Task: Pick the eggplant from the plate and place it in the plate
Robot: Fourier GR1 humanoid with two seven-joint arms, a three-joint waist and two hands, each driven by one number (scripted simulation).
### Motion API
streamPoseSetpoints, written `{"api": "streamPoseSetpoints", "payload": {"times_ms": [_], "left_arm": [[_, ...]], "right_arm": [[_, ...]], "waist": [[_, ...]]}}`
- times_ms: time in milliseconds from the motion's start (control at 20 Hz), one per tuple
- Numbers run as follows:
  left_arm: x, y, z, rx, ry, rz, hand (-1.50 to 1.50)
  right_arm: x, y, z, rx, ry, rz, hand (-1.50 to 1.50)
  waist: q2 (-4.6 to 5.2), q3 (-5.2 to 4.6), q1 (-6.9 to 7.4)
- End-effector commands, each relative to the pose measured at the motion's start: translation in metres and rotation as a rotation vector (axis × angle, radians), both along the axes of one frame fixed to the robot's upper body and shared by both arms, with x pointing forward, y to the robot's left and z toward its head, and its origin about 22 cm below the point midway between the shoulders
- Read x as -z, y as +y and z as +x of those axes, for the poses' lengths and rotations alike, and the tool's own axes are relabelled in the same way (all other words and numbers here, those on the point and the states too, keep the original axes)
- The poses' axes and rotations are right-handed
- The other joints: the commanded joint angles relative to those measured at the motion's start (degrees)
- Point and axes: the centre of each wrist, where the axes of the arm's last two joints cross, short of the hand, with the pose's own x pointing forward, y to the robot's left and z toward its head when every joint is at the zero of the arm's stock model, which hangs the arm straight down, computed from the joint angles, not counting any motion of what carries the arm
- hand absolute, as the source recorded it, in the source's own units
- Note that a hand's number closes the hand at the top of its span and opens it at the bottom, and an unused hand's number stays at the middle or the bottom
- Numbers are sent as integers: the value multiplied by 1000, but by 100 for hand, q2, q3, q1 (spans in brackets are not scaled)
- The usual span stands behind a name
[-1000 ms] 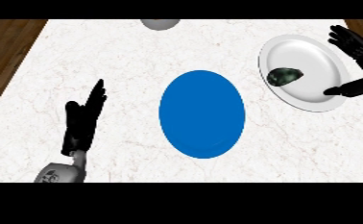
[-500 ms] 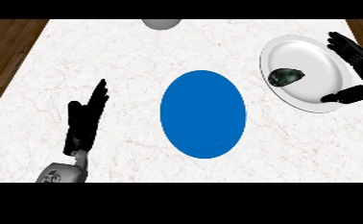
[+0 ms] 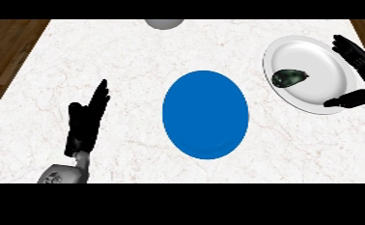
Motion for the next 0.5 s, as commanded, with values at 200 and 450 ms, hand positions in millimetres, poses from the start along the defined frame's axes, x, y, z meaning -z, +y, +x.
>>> {"api": "streamPoseSetpoints", "payload": {"times_ms": [200,450], "left_arm": [[-2,-3,5,-5,-9,1,0],[-1,1,3,20,-2,4,0]], "right_arm": [[-8,-16,-8,-46,-5,19,-150],[-9,-32,-20,7,-22,9,-150]], "waist": [[15,3,19],[41,15,56]]}}
